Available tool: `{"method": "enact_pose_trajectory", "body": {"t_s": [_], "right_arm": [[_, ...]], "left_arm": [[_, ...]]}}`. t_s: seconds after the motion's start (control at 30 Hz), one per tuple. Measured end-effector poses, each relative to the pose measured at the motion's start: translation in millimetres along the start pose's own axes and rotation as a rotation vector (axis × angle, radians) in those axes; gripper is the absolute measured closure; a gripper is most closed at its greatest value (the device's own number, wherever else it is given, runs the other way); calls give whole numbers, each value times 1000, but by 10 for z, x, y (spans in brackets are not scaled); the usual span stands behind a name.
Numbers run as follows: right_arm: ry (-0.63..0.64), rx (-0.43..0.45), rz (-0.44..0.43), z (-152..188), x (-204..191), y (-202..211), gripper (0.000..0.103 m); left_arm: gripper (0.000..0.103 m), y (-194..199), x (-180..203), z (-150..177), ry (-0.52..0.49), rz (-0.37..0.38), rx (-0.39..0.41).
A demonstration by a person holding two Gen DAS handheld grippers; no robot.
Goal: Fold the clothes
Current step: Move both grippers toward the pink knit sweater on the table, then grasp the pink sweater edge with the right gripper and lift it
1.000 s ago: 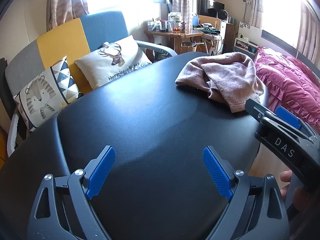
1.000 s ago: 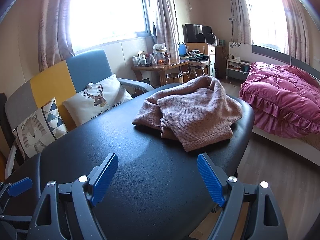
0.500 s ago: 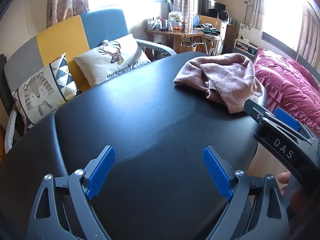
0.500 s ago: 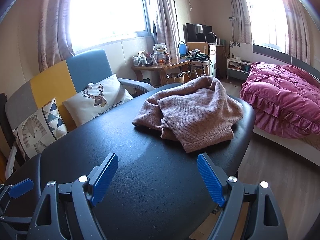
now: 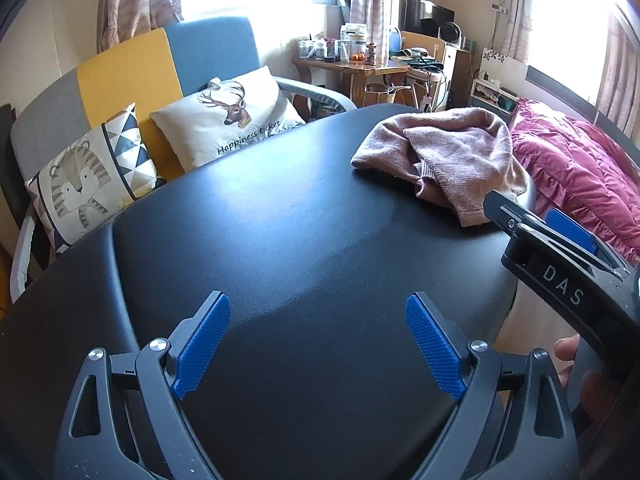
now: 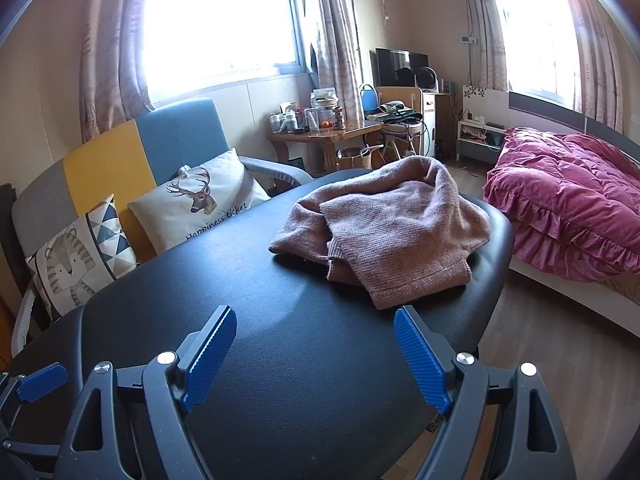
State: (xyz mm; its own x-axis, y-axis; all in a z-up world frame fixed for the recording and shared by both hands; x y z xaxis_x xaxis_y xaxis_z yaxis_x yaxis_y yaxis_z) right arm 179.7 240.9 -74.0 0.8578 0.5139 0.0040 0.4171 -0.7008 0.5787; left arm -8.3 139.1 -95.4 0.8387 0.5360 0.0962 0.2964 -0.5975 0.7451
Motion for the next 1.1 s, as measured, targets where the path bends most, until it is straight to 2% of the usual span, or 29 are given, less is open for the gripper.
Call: {"method": "enact_pose_trajectory", "body": {"t_s": [0.23, 0.43, 0.53, 0.67, 0.97, 1.1], "right_arm": [[7, -13, 3, -16, -11, -56, 20], [16, -30, 18, -11, 41, -194, 20], [49, -40, 38, -13, 113, -348, 20], [26, -35, 17, -35, 296, -578, 20], [55, -132, 7, -50, 605, -1296, 20], [92, -134, 55, -126, 719, -1554, 20]], "left_arm": [[11, -20, -33, 22, 9, 0, -12], [11, -159, -117, 98, 13, -28, -48], [11, -228, -159, 136, 15, -42, -66], [11, -319, -215, 186, 18, -61, -90], [11, -532, -333, 347, 23, -97, -152], [11, -661, -407, 450, -1, -140, -181]]}}
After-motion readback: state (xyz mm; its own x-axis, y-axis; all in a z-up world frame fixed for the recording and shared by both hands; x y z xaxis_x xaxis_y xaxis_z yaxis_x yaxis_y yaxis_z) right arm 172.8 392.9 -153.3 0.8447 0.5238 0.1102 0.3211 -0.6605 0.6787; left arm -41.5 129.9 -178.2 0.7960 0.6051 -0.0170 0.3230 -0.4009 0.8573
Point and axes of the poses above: each gripper's, at about its wrist camera, not at the fingertips, and y roughly against the way its jaws point, x to its right, z to its underside, the point moved 6 cm from there along -y, roughly the way its jaws point, and after that the axes turned 9 degrees about y, right-handed, at the moved point
